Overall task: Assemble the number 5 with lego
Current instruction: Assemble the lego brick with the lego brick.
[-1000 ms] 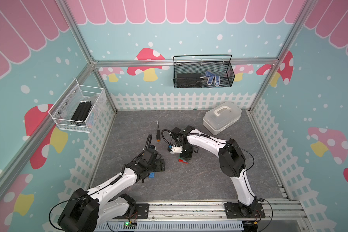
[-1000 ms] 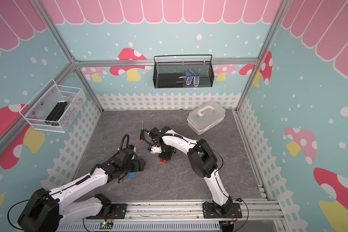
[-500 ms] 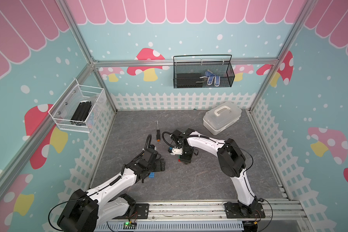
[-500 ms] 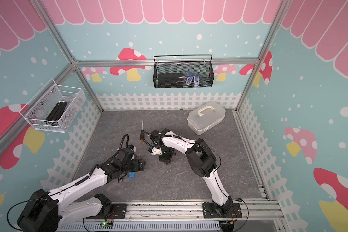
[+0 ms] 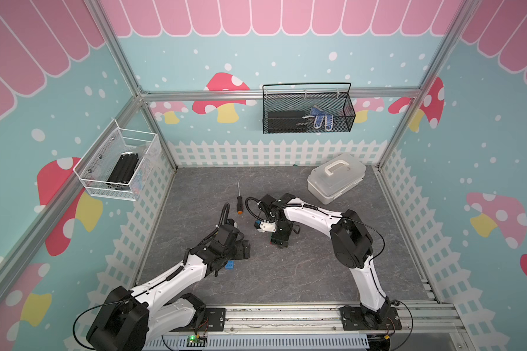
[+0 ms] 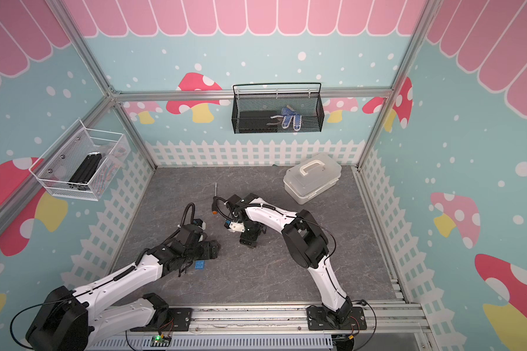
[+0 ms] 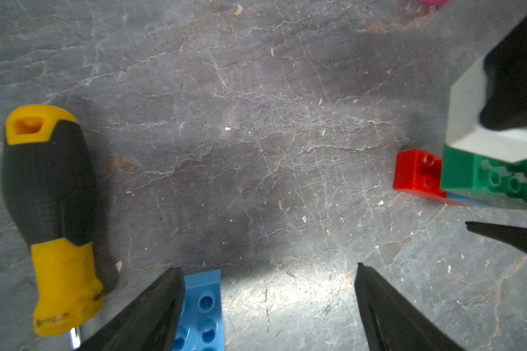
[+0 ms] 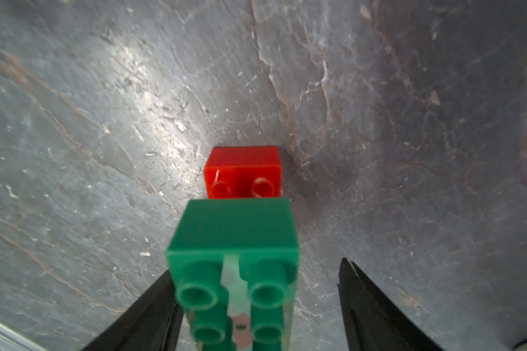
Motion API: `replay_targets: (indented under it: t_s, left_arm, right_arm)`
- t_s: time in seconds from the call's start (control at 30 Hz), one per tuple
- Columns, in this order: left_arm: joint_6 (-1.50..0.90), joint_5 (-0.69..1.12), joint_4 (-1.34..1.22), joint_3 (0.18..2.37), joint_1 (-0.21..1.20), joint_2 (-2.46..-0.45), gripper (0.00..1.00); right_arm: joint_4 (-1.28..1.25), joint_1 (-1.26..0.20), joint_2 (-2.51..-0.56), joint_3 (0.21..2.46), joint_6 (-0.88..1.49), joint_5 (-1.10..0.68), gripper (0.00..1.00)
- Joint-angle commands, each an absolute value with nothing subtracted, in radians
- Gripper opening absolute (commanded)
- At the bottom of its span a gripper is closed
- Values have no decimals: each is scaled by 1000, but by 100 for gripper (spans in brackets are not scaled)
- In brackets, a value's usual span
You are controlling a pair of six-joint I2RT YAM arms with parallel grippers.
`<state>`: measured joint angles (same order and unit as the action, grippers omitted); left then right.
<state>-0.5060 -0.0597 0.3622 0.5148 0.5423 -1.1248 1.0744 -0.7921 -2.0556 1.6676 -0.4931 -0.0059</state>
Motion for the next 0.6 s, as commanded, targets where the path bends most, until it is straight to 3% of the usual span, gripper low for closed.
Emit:
replay_targets:
  t_s: [0.0,0.57]
  left_arm:
    - [-518,-65,354,504,535,-1117,91]
    - [-521,-70,361,504,534,-1102,91]
  right_arm:
    - [1089,-798,-2088,1680,-512,-9,2]
    - [1056,-813,-2119,1630,-483,45,0]
